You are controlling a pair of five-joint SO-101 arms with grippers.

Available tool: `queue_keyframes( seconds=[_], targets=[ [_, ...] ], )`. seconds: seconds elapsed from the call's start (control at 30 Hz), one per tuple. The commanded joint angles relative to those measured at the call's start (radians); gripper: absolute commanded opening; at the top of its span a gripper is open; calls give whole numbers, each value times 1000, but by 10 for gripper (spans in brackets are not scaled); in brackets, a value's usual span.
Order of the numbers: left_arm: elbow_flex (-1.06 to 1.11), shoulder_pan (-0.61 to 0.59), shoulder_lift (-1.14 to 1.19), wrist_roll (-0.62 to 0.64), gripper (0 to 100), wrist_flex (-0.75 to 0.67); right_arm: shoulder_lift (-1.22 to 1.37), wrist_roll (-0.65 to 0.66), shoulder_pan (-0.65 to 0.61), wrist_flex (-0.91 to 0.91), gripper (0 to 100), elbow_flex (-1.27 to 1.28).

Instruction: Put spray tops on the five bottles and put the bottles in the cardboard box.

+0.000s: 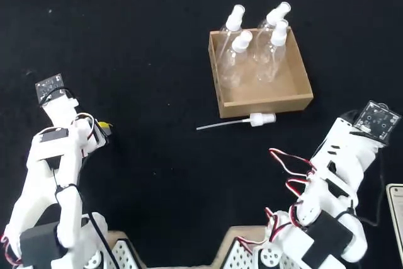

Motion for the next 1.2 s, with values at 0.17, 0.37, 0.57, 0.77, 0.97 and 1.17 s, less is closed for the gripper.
queue_keyframes(
  seconds=[0.17, 0.37, 0.57, 0.77, 0.97, 1.17],
  targets=[
    [-7, -5, -14, 3, 270, -14, 5, -3, -17, -8, 273, -28],
    [-7, -5, -14, 3, 270, -14, 4, -3, -17, -14, 311, -30],
    [-7, -5, -14, 3, 270, -14, 2, -3, -15, -15, 311, -48],
    [-7, -5, -14, 3, 270, -14, 2, -8, -15, -14, 311, -79],
    [-7, -5, -14, 3, 270, -14, 7, -11, -17, -6, 311, -90],
    [-7, -5, -14, 3, 270, -14, 12, -11, -17, -6, 302, -76]
  ],
)
